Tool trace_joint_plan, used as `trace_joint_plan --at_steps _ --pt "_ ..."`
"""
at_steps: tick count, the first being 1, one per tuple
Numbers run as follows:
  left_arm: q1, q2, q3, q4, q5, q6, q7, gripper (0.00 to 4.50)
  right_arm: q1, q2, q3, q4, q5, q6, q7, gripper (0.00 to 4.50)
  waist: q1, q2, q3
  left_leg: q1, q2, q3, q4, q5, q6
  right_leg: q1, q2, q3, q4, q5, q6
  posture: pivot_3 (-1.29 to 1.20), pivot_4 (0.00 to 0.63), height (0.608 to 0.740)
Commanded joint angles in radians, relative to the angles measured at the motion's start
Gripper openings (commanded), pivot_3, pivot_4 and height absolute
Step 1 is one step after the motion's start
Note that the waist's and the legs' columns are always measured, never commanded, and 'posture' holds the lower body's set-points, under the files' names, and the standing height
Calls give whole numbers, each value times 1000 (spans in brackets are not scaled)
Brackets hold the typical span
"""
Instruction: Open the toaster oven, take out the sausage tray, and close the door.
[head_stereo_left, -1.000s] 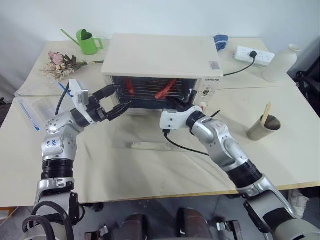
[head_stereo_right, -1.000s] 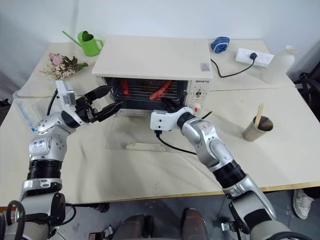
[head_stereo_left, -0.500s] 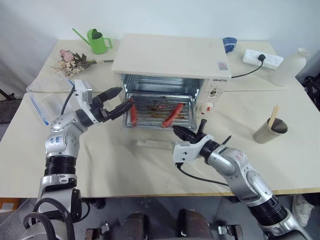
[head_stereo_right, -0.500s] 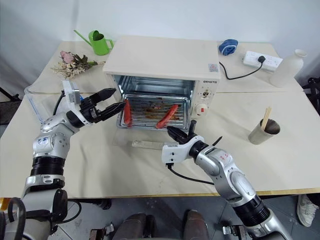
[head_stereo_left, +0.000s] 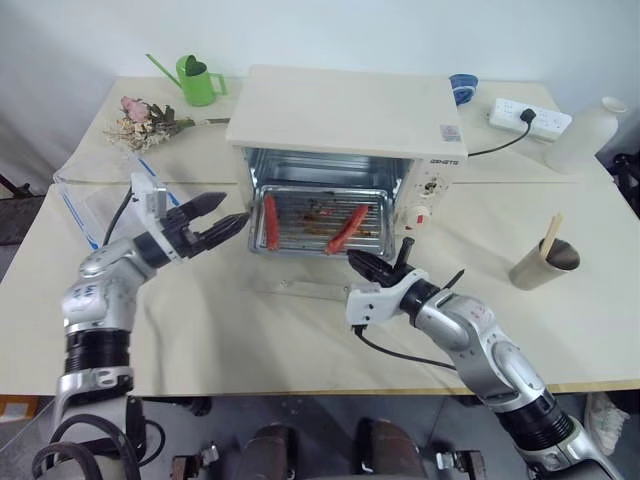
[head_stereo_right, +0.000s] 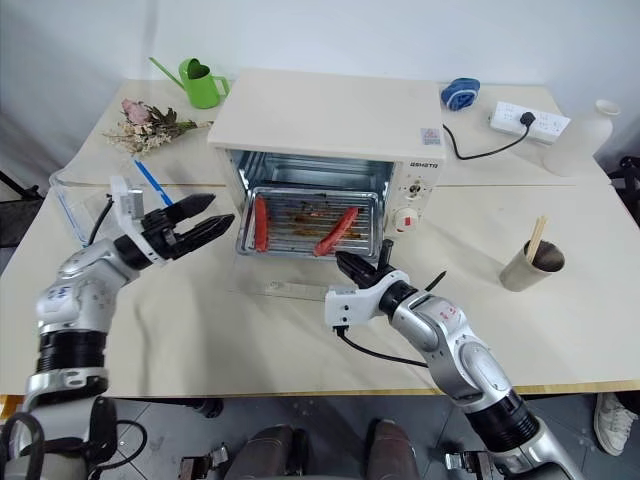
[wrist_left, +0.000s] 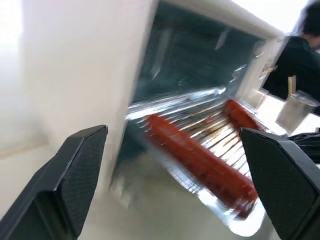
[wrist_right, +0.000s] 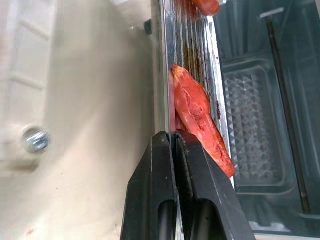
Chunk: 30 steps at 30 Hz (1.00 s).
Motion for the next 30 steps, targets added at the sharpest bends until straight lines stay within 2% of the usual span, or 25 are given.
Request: trace_joint_plan --at_steps 1,5,12,20,24,28,30 --pt "32 50 93 -129 -180 317 78 4500 40 -60 -52 -62 41 -109 -28 4 2 0 0 0 0 0 0 0 0 0 0 0 0 0 0 0 150 740" --pt "43 67 117 -171 -253 506 141 4500 53 -84 -75 -61 71 -183 -39 4 2 -2 1 0 0 -2 0 0 0 1 0 0 0 0 0 0 150 740" --pt "29 44 143 -213 -336 691 243 4500 51 -102 -102 -38 89 -260 -41 4 1 -2 1 0 0 -2 0 0 -1 1 0 1 0 0 0 0 150 740" --pt "37 34 145 -245 -354 729 280 4500 39 -96 -111 -26 101 -295 -40 4 2 -2 1 0 0 -1 0 0 -1 1 0 1 0 0 0 0 150 740" --pt "39 34 137 -247 -346 712 291 3625 27 -88 -114 -17 104 -305 -38 0 1 -2 1 0 0 -1 0 0 -1 1 0 1 0 0 0 0 150 740" --pt "37 38 122 -251 -349 711 280 2327 16 -84 -114 -7 106 -316 -38 0 1 -2 1 0 0 -1 0 0 -1 1 0 1 0 0 0 0 150 740" --pt "32 35 119 -248 -345 706 281 2327 11 -83 -115 -5 109 -321 -37 0 1 -2 1 0 0 -1 0 0 -1 1 0 1 0 0 0 0 150 740"
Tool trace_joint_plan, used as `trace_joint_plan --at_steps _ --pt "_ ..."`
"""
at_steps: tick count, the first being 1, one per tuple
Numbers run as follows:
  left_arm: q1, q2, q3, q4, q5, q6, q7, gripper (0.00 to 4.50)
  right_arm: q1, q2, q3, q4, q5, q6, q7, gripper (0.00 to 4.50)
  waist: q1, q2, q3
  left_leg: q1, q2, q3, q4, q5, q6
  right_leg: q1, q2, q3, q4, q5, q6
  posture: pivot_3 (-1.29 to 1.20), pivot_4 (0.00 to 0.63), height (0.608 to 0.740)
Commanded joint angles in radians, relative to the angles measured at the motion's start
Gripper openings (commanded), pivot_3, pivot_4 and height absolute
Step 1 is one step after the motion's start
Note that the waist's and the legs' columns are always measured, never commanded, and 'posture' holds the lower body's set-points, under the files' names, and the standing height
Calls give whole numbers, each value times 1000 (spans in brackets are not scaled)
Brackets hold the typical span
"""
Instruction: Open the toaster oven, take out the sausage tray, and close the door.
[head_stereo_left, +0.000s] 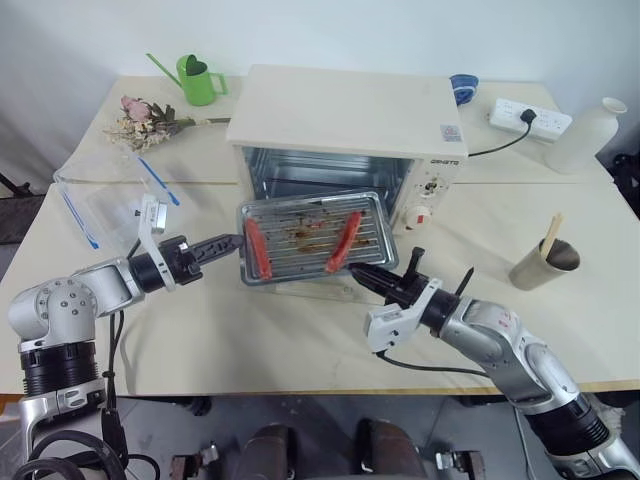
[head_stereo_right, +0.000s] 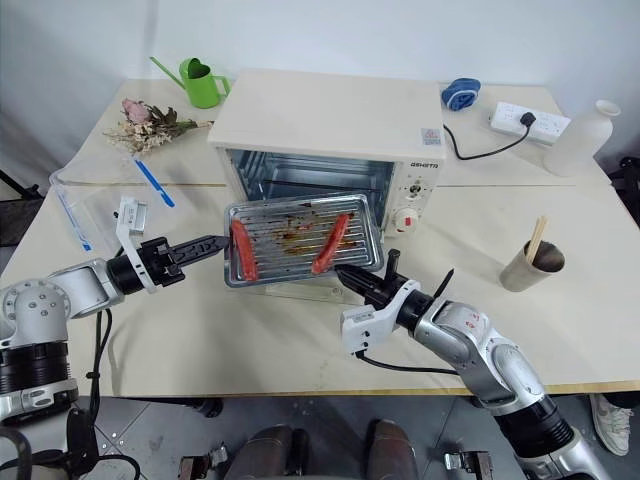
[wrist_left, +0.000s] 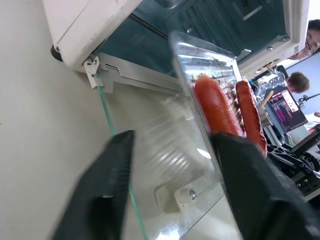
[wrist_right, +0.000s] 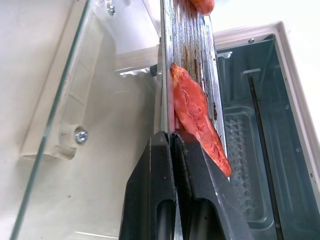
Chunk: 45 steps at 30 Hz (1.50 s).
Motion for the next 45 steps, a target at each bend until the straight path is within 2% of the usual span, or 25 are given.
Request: trace_joint_plan --at_steps 1,12,21,24,28,34,37,41,45 --pt "-13 0 2 -27 -10 -16 -9 2327 -20 8 -26 -26 28 -22 -16 0 0 0 0 0 0 0 0 0 0 0 0 0 0 0 0 0 150 740" --pt "-79 -17 -56 -1 -37 70 -29 2327 -38 2 -24 -19 66 -55 7 0 0 0 0 0 0 0 0 0 0 0 0 0 0 0 0 0 150 740" --pt "-134 -64 -32 50 -70 202 6 2327 -53 0 -23 -10 89 -78 22 0 0 0 0 0 0 0 0 0 0 0 0 0 0 0 0 0 150 740" --pt "-152 -94 8 91 -92 235 26 1758 -59 -4 -16 -6 115 -99 41 0 0 0 0 0 0 0 0 0 0 0 0 0 0 0 0 0 150 740" --pt "-155 -102 41 107 -95 271 50 599 -61 -6 -14 2 141 -101 66 0 0 0 0 0 0 0 1 0 0 0 0 0 1 0 0 0 150 740" --pt "-148 -123 154 136 -154 391 117 560 -50 -9 -31 4 236 -74 121 0 0 0 0 0 0 0 1 0 0 0 0 0 1 0 0 0 150 740" --pt "-103 -137 205 109 -198 419 157 560 -52 -8 -44 -1 272 -66 138 799 -3 0 0 0 0 0 1 0 0 0 0 0 1 0 0 0 150 740" --pt "-60 -163 265 70 -252 419 202 560 -49 -23 -53 4 266 -89 136 2119 -1 0 0 0 0 -1 1 0 0 0 0 0 1 0 0 0 150 740" --pt "53 -196 343 -60 -322 382 196 560 -29 -71 -95 39 281 -155 120 3464 1 0 0 0 0 -1 2 0 0 1 -1 1 1 0 0 0 150 740"
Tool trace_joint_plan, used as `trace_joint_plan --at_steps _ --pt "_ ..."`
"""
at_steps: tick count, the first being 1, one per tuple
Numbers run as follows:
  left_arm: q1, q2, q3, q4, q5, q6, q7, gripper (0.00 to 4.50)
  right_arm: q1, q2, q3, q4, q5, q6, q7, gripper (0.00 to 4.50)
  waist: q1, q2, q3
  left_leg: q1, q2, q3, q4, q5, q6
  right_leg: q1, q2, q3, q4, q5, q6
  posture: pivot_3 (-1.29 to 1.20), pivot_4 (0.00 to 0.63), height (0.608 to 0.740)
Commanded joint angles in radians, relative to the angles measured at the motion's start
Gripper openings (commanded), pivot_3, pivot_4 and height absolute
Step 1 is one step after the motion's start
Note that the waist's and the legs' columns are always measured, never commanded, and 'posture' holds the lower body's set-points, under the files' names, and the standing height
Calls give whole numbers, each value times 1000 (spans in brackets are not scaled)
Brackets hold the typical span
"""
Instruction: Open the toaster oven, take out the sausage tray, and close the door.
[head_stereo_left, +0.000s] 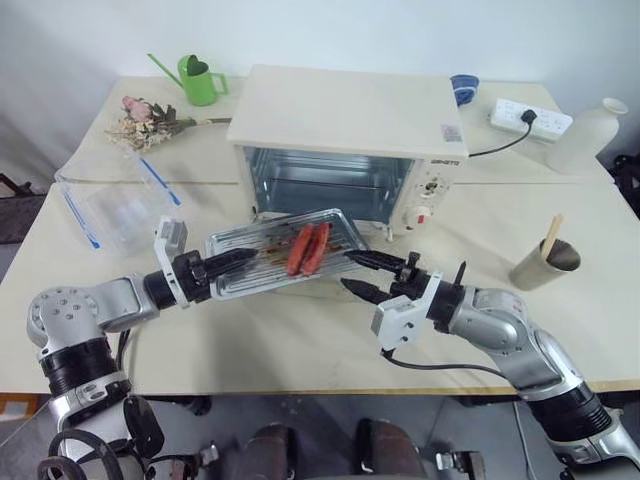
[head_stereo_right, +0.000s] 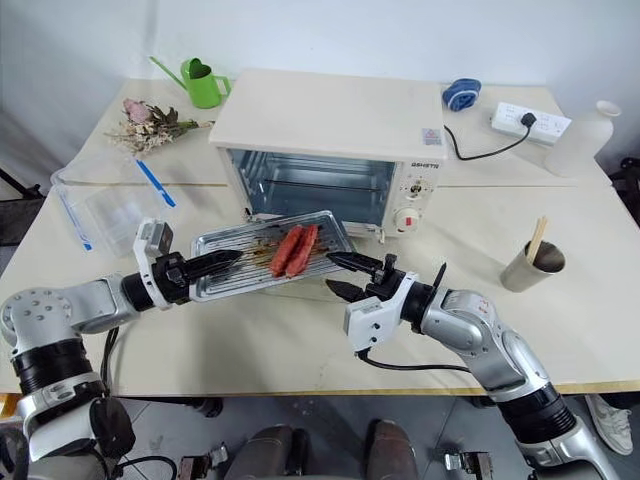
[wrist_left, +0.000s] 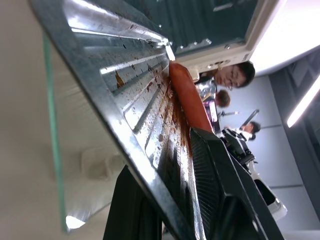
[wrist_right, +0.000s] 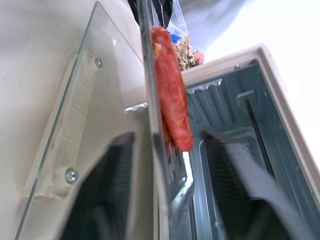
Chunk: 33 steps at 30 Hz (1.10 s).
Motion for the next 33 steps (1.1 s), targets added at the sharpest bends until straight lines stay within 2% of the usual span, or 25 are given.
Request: trace_joint_plan --at_steps 1,4,9,11,14,17,22,27,33 --pt "93 -23 84 -149 -104 -56 -23 560 28 -51 -78 17 44 -72 -22 3464 -1 0 0 0 0 0 0 0 0 0 0 0 0 0 0 0 150 740" --pt "171 -27 93 -223 -149 -99 -32 560 50 -80 -113 62 68 -126 -39 3464 -1 0 0 0 0 0 0 -1 -1 0 0 0 -1 0 0 0 150 740" --pt "325 -24 106 -362 -157 -294 -121 560 67 -144 -194 247 149 -188 -40 3464 -1 0 0 1 1 1 1 -1 -1 2 1 2 -2 0 0 0 150 740" --pt "395 -34 136 -397 -172 -366 -147 560 71 -146 -205 305 301 -129 51 3464 -1 0 0 1 1 2 1 -1 -1 2 1 2 -3 0 -1 0 150 740" --pt "498 -20 147 -427 -190 -421 -172 560 76 -130 -219 337 470 -21 156 2882 -3 0 0 2 2 2 1 -1 -1 4 1 3 -4 -1 -1 0 150 740" --pt "583 -32 171 -437 -229 -477 -155 560 88 -104 -243 336 625 154 234 1823 -1 0 0 2 3 2 1 -1 -1 4 1 5 -4 -1 -2 0 150 740" --pt "717 -71 212 -453 -330 -571 -109 560 97 -108 -217 343 727 301 406 90 1 0 0 2 3 2 2 -3 1 5 -1 10 -6 -1 -2 0 150 740" --pt "799 -146 253 -475 -478 -707 -14 560 67 -67 -182 363 749 375 513 39 1 0 0 2 5 1 6 -7 1 7 -3 10 -9 -1 -2 0 150 740" --pt "876 -179 251 -515 -547 -833 46 560 -30 13 -129 440 715 397 571 39 -1 0 0 2 6 3 6 -9 0 7 -1 10 -9 -1 -3 0 150 740"
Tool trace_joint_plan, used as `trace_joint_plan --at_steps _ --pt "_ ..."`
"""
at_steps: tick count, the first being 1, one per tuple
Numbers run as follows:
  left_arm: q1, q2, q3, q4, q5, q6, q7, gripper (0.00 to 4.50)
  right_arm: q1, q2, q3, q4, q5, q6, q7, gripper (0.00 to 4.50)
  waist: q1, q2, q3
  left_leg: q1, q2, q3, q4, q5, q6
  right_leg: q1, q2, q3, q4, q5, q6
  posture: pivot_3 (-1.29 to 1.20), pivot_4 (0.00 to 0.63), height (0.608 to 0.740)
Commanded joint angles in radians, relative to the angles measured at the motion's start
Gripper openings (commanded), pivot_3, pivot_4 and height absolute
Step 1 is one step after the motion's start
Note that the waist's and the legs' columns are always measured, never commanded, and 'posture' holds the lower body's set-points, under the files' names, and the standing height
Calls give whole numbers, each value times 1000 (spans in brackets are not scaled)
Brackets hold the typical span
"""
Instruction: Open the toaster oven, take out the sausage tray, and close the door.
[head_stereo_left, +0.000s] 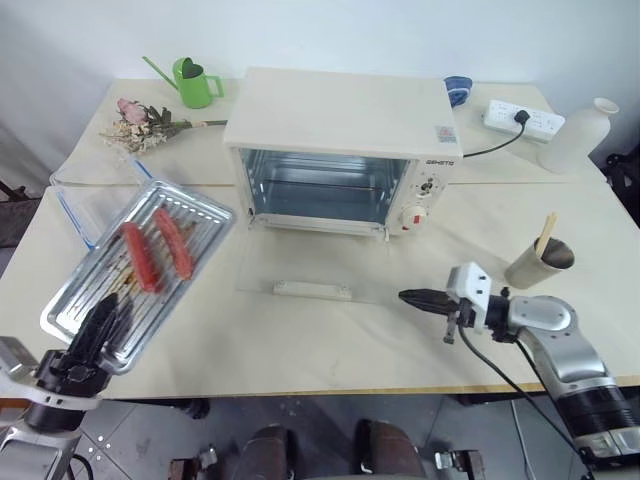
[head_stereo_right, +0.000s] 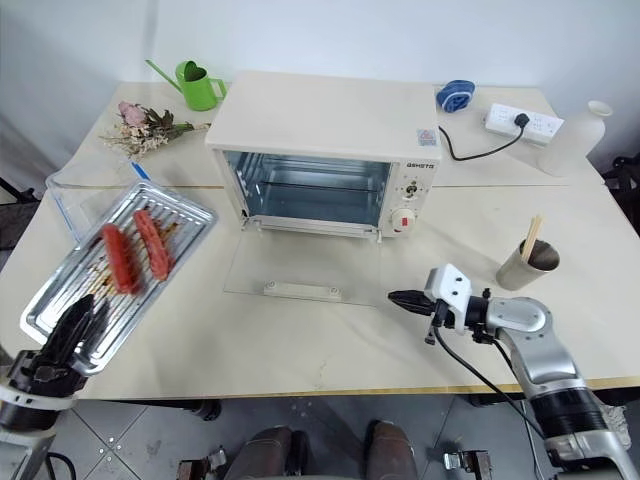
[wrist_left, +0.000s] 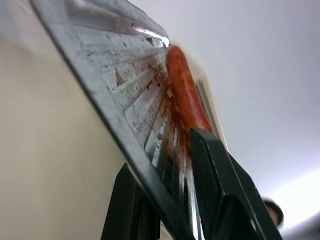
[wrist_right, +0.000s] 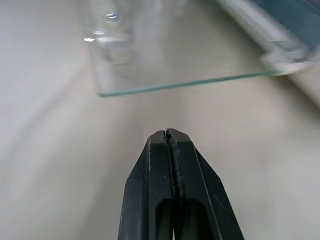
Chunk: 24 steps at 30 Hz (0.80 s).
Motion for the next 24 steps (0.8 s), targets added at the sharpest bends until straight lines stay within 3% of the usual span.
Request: trace_joint_plan --at_steps 1,6,13,24 --pt "34 -2 19 -46 -76 -76 31 560 -49 38 -1 17 3 -3 30 39 1 0 0 0 0 0 0 0 0 0 1 0 0 0 0 0 150 740" --pt "68 12 24 -34 -209 -135 108 560 -93 105 -14 -23 46 -59 98 39 2 0 0 -1 0 0 1 -1 1 0 0 0 -1 0 0 0 150 740" --pt "112 80 28 -15 -269 -163 158 560 -174 155 -105 -119 181 130 29 39 1 1 1 -1 0 0 1 -2 1 -1 1 0 -1 0 0 0 150 740" --pt "201 124 11 -35 -324 -142 161 560 -284 206 -237 -114 258 208 -106 39 -3 1 1 -3 1 3 1 -4 1 -5 0 4 -1 0 0 0 150 740"
